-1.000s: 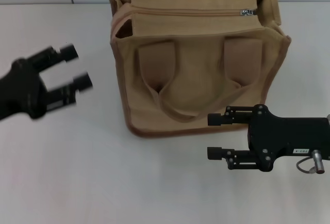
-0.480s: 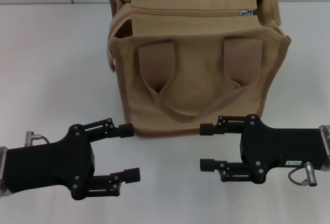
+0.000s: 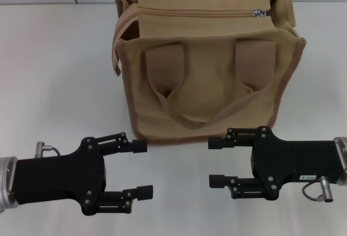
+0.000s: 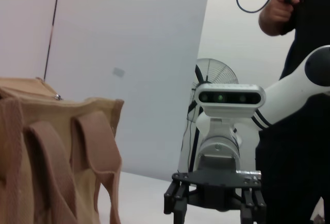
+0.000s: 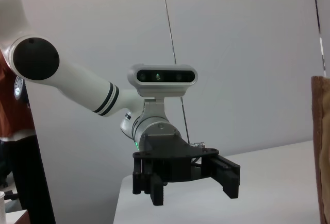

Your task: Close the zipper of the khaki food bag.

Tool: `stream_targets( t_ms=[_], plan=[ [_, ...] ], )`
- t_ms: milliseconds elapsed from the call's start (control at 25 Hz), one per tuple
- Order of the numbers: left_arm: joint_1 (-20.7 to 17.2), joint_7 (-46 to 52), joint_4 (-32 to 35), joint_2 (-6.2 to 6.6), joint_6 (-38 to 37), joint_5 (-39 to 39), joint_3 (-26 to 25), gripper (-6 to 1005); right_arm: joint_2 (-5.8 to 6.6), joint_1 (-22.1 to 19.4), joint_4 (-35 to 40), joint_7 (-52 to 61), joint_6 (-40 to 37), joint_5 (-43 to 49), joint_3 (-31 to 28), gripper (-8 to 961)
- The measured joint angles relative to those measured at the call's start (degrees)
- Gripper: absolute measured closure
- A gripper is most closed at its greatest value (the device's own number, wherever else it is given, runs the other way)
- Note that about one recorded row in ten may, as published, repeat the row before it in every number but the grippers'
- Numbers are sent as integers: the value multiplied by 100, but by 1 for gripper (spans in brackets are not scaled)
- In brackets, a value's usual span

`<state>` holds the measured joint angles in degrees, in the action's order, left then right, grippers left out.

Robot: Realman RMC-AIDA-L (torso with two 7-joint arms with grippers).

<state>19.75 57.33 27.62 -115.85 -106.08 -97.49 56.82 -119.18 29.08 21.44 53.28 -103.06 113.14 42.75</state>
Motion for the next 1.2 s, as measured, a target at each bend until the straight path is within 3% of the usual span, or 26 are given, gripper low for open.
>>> stream_targets(
  t_ms=[880,1080,1200],
  plan=[
    [79,5,2,32,-28,-26,-5,194,0,75,30,12,-38,-12,7,269],
    [83,16,8,36,-33,-31,-5,194,0,83,26,8,-40,-34,-7,158],
    [83,16,8,36,-29,-39,-5,194,0,83,25,4,-36,-45,-33,150]
  ],
)
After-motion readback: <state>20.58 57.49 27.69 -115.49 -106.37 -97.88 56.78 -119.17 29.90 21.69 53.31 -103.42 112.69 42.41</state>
